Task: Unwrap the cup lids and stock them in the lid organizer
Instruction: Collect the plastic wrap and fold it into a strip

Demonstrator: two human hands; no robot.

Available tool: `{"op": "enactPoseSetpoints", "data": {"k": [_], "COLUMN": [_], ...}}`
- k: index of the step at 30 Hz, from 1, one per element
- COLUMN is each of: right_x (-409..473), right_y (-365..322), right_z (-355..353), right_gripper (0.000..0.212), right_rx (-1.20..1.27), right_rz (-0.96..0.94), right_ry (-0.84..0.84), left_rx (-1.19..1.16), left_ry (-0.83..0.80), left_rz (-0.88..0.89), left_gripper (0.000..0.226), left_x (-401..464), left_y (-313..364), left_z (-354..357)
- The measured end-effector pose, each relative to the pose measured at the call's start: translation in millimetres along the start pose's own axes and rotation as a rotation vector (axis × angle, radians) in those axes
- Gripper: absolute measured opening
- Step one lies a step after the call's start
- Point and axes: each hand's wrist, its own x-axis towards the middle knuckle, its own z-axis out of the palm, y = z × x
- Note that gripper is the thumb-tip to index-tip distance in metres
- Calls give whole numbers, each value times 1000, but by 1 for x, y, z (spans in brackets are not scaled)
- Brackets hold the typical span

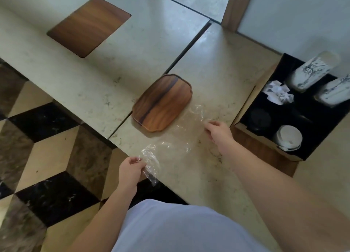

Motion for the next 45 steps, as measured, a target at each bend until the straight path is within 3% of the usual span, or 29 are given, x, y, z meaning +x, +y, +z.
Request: {"op": "enactPoseSetpoints", "data": {"k": [3, 6, 8, 11, 14, 18, 20, 23, 28, 33, 41, 45], "right_x": [-21, -48, -70, -104, -134, -161, -168, -171, -177, -188, -192, -192], "right_y": [-12, -28, -38, -46, -44, -29, -18, 1, 24, 26, 30, 27], "right_z": [-16, -45, -67, -98, -129, -167, -185, -206, -224, -230, -236, -236], "right_gripper": [3, 7, 8, 4, 6, 10, 2, 10, 4, 12, 10, 14], "right_rx": [40, 23, -6, -45, -50, -50, -16, 19, 114, 251, 367, 327], "right_rz": [-158, -333, -451, -597, -698, -784, -779, -760, -696, -716, -719, -726], "right_ry": [9, -63, -112, -151, -155, -88, -45, 50, 91, 143, 325, 344], "left_rx": [148, 158, 128, 92, 54, 61, 37, -12, 29, 68, 60, 56], "left_ry": [37, 94, -20, -345, -720, -939, -969, -998, -995, -1016, -887, -1001], "left_rz": [107, 386, 597, 784, 791, 882, 885, 837, 759, 780, 862, 815], "left_gripper": [34, 22, 19, 42, 52, 40, 35, 33, 8, 9, 20, 5], "left_x": [-12, -40, -66, -109, -152, -190, -202, -212, -220, -228, -231, -233], "left_y": [15, 63, 104, 161, 195, 196, 190, 180, 164, 153, 148, 148], "left_z": [6, 26, 50, 91, 124, 151, 162, 176, 197, 209, 208, 203]}}
